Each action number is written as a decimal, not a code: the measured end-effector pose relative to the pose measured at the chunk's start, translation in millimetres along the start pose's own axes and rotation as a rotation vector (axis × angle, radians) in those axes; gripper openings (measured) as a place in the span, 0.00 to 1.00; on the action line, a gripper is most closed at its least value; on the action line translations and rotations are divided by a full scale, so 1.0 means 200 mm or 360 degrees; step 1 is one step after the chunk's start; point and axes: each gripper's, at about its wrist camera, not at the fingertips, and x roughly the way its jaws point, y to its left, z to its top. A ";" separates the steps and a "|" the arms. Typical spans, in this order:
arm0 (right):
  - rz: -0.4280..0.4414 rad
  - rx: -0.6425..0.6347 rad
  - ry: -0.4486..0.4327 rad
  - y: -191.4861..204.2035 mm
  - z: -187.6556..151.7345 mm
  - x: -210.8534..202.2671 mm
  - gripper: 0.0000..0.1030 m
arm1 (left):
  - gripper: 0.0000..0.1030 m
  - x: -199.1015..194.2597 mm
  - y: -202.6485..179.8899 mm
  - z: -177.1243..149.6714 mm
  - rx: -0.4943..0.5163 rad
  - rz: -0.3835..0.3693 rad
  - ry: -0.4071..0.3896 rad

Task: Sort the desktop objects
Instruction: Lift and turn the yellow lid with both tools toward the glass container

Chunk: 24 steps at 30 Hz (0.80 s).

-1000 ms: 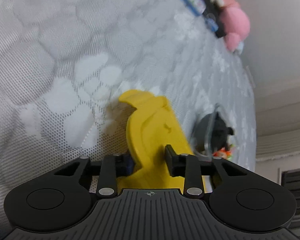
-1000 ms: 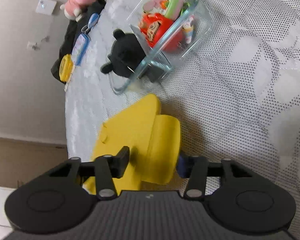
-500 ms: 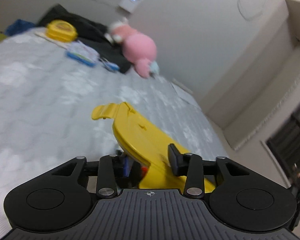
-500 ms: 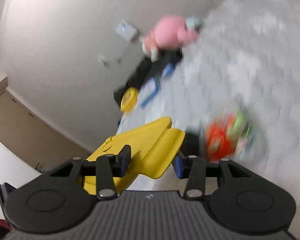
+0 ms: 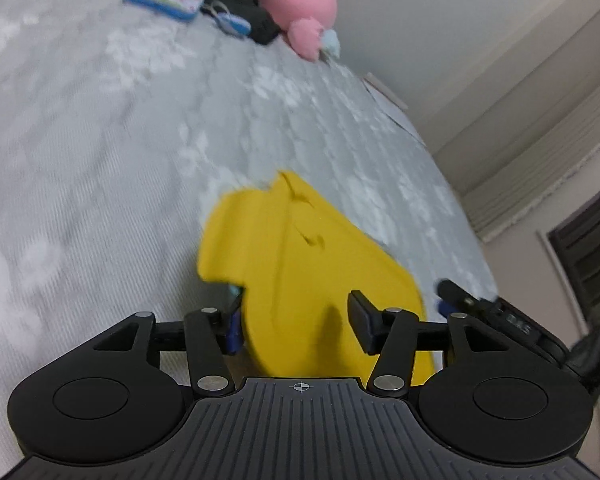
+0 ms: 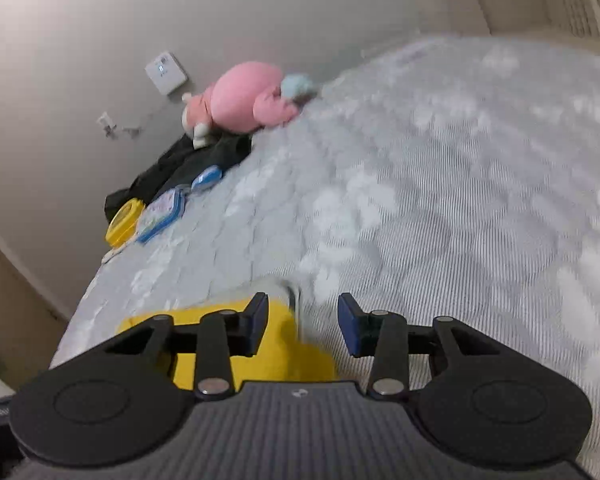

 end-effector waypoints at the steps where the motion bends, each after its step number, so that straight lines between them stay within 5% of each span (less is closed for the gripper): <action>1: -0.0017 0.0007 -0.0010 0.00 0.00 0.00 0.44 | 0.58 0.00 0.01 0.02 -0.0014 -0.0018 0.0016; 4: -0.0007 0.0180 0.0075 -0.07 0.00 0.01 0.62 | 0.72 -0.05 0.04 0.05 -0.0070 -0.0079 0.0022; 8: 0.0142 0.0602 0.0167 -0.18 -0.03 -0.04 0.72 | 0.78 -0.12 0.09 0.08 -0.0142 -0.0083 -0.0076; 10: 0.0133 0.0637 0.0225 -0.19 -0.05 -0.03 0.73 | 0.78 -0.13 0.13 0.11 -0.0194 -0.0040 -0.0137; 14: 0.0055 0.0476 0.0313 -0.11 -0.09 0.02 0.69 | 0.76 -0.03 0.19 0.15 -0.0252 0.0011 -0.0079; 16: 0.0061 0.0416 0.0311 -0.07 -0.10 0.02 0.59 | 0.71 0.01 0.20 0.15 -0.0267 0.0006 -0.0061; 18: 0.0014 0.0338 0.0286 -0.03 -0.11 0.00 0.49 | 0.56 0.02 0.19 0.16 -0.0253 -0.0033 -0.0063; 24: -0.0062 0.0079 0.0072 0.06 -0.06 -0.01 0.48 | 0.56 0.04 0.09 0.18 -0.0027 -0.0023 -0.0097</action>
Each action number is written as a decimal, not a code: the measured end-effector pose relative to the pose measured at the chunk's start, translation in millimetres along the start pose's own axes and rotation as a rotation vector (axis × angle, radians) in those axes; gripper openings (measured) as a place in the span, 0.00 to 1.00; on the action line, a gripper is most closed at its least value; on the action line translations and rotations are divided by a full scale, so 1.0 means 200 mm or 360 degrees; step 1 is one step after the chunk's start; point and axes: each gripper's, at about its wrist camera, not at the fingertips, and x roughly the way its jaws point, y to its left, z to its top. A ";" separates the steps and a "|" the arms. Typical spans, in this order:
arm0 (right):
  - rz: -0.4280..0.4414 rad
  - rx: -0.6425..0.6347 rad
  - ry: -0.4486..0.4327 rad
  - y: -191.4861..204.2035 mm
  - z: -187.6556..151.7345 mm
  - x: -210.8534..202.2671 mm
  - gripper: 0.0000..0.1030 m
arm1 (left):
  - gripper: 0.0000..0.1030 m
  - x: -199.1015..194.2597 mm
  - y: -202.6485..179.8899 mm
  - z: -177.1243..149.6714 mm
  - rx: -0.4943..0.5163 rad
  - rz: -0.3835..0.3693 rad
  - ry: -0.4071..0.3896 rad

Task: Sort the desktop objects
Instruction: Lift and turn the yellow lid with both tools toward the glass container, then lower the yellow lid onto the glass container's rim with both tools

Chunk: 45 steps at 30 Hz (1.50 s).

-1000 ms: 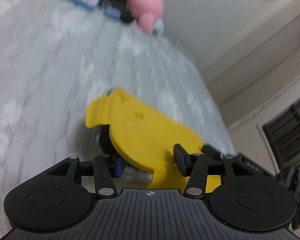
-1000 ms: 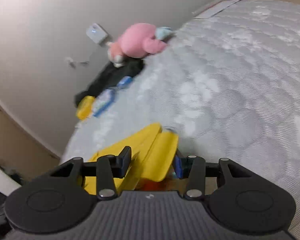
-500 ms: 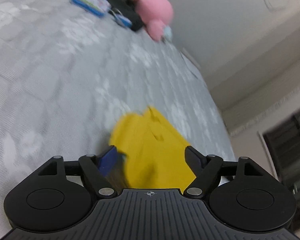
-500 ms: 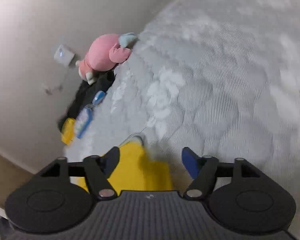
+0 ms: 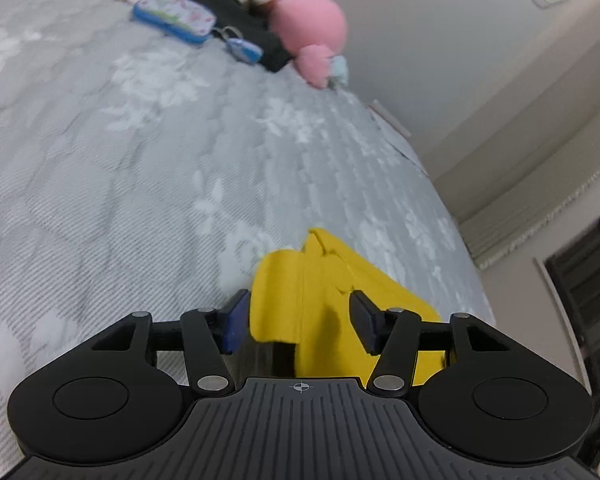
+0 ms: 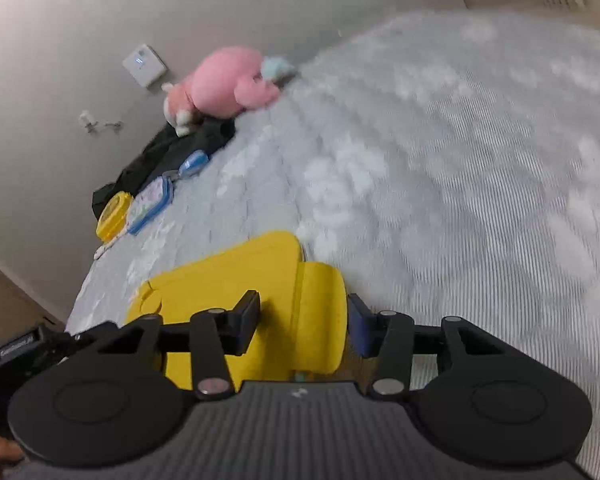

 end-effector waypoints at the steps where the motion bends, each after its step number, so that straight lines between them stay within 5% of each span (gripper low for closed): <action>1: -0.0005 -0.0019 -0.0018 0.01 0.02 0.01 0.48 | 0.56 0.02 0.01 0.00 -0.0007 0.0013 0.0036; 5: -0.0077 -0.0189 -0.0036 0.04 0.00 0.09 0.45 | 0.61 0.04 0.02 -0.01 -0.0038 0.0109 0.0130; 16: 0.0023 -0.0298 -0.0047 0.09 -0.02 0.08 0.46 | 0.63 -0.03 0.00 -0.04 0.0028 0.0191 0.0297; 21: -0.0024 -0.0409 -0.0058 0.13 -0.03 0.07 0.48 | 0.88 0.06 -0.01 -0.08 0.0106 0.0156 0.0415; 25: -0.0060 -0.0443 -0.0078 0.14 -0.05 0.08 0.46 | 0.69 0.06 0.00 -0.05 0.0030 0.0034 0.0384; 32: -0.0024 -0.0227 -0.0170 0.06 -0.01 -0.03 0.45 | 0.70 -0.15 0.16 0.06 -0.0273 -0.0012 -0.0016; 36: -0.0047 -0.0091 -0.0036 0.00 -0.02 0.02 0.48 | 0.68 -0.07 0.15 0.04 -0.0227 -0.0022 0.0071; 39: 0.0030 0.0009 0.0033 -0.03 -0.02 0.04 0.49 | 0.69 0.00 0.09 0.01 -0.0110 0.0093 0.0167; 45: -0.0038 -0.0241 -0.0064 0.07 -0.06 0.05 0.43 | 0.73 0.01 0.15 -0.01 -0.0207 0.0083 0.0237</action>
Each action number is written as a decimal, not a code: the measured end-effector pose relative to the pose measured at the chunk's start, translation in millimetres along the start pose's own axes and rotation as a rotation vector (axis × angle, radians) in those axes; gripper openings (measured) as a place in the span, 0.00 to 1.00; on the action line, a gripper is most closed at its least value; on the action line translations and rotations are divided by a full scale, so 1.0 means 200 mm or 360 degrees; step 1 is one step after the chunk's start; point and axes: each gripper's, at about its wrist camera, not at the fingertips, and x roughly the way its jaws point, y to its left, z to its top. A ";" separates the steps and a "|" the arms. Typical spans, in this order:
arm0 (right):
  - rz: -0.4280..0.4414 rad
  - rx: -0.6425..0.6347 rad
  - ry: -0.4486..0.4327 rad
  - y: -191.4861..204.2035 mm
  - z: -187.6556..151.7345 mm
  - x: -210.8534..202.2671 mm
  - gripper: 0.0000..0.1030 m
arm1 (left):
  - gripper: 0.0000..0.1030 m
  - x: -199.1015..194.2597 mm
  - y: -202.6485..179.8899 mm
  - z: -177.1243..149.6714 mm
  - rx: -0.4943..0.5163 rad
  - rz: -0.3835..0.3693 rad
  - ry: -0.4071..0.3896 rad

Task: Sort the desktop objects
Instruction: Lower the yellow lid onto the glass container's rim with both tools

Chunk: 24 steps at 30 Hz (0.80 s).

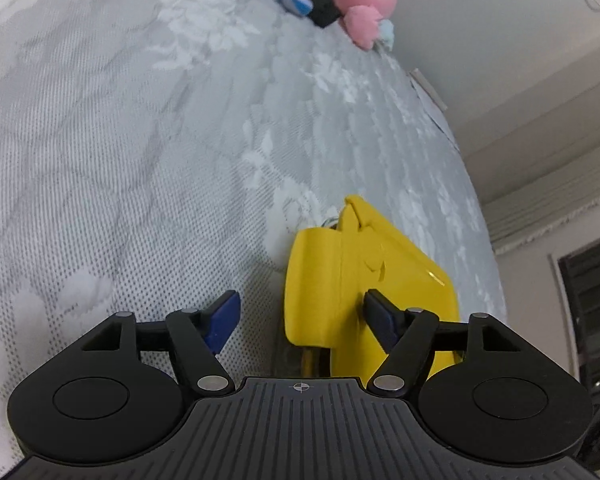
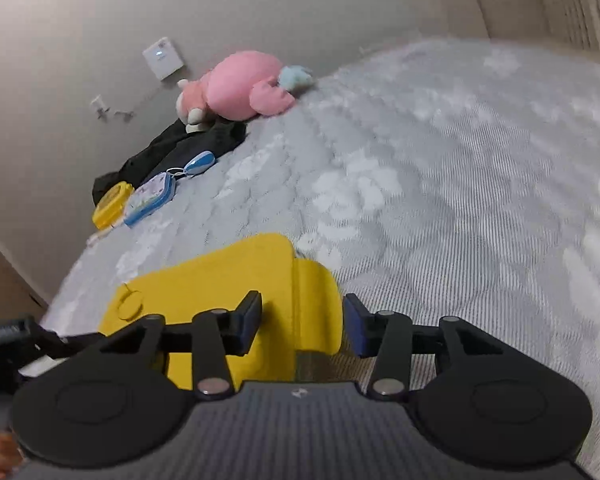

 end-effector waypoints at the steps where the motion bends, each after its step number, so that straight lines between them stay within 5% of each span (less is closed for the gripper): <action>1: -0.0006 -0.0031 -0.0009 0.01 0.00 0.00 0.37 | 0.73 0.00 -0.01 0.00 0.0016 0.0005 -0.0001; 13: -0.0027 -0.0176 -0.0027 0.09 -0.02 0.00 0.41 | 0.90 0.04 -0.02 -0.01 0.0065 0.0087 -0.0019; 17: -0.0066 -0.0157 -0.0156 0.11 0.00 -0.09 0.39 | 0.69 -0.01 0.01 0.03 -0.0077 -0.0068 -0.0043; 19: -0.0024 -0.0220 -0.0193 0.18 0.02 -0.15 0.24 | 0.69 -0.07 0.03 0.06 -0.0155 -0.0094 -0.0105; 24: 0.0178 -0.0364 -0.0036 0.46 0.01 -0.06 0.15 | 0.70 -0.17 0.02 0.07 -0.0033 0.0247 -0.0240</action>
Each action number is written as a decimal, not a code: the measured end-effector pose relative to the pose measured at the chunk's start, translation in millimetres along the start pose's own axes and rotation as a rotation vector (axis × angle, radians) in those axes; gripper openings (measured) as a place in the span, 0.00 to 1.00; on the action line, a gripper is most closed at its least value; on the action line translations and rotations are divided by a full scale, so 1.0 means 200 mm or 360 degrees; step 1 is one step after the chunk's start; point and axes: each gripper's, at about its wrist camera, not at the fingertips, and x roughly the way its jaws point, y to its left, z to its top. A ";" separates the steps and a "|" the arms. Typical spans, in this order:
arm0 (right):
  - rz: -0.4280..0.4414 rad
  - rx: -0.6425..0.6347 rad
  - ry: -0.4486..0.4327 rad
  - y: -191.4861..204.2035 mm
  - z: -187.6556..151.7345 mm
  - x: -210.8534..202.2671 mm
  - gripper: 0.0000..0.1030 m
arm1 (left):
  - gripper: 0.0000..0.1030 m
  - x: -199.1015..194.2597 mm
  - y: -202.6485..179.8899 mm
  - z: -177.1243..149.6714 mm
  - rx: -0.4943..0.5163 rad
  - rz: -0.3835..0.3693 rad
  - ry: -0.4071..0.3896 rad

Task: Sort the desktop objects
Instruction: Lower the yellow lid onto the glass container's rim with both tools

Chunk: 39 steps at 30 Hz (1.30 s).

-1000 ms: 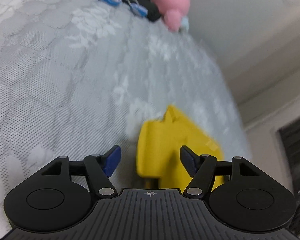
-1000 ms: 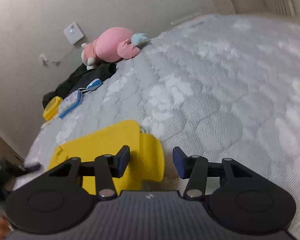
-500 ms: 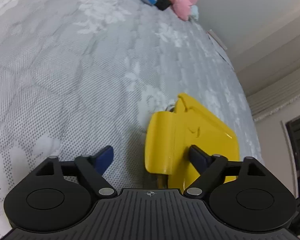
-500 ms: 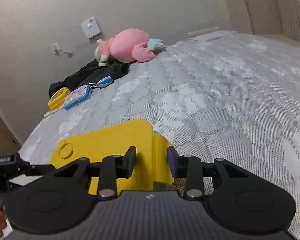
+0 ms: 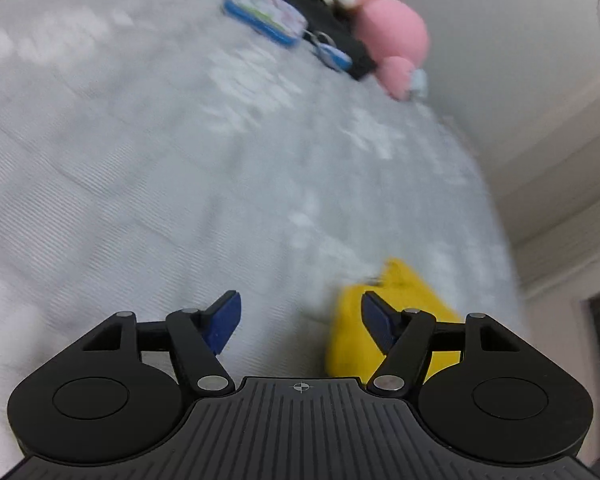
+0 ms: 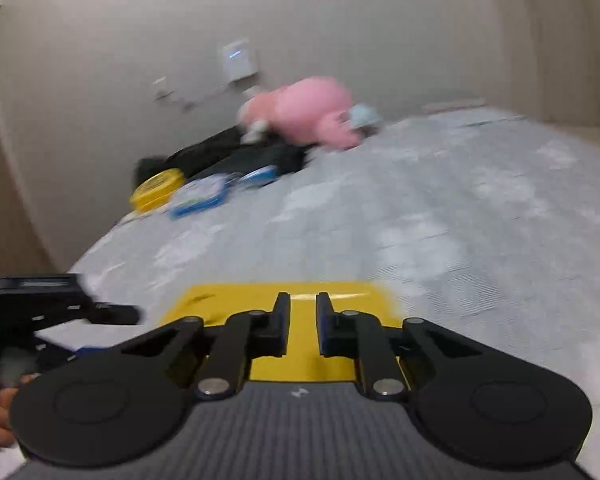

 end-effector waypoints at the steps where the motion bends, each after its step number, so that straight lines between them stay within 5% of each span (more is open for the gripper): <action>1: 0.0033 -0.0050 0.0033 0.07 0.00 0.05 0.15 | 0.70 -0.01 0.01 0.00 0.0003 0.0015 -0.0004; 9: 0.0067 -0.0341 0.0234 0.34 -0.06 0.31 0.16 | 0.73 -0.05 0.05 0.05 -0.0012 0.0003 -0.0033; 21: 0.0040 -0.0377 0.0186 0.32 -0.11 0.26 0.16 | 0.75 -0.04 0.02 0.03 0.0030 -0.0093 0.0009; 27: -0.0017 -0.0010 0.0018 0.09 0.04 0.07 0.17 | 0.74 0.08 0.05 0.00 -0.0089 -0.0318 0.0175; 31: -0.0241 0.0147 -0.0065 -0.20 0.07 -0.06 0.35 | 0.74 0.15 0.03 -0.03 -0.0076 -0.0298 0.0226; 33: -0.0309 0.0276 -0.0036 -0.37 0.03 -0.09 0.36 | 0.75 0.16 0.01 -0.04 -0.0040 -0.0276 0.0221; 39: -0.0175 0.0683 0.0092 -0.60 -0.11 -0.06 0.39 | 0.78 0.14 -0.03 -0.06 0.0069 -0.0202 0.0210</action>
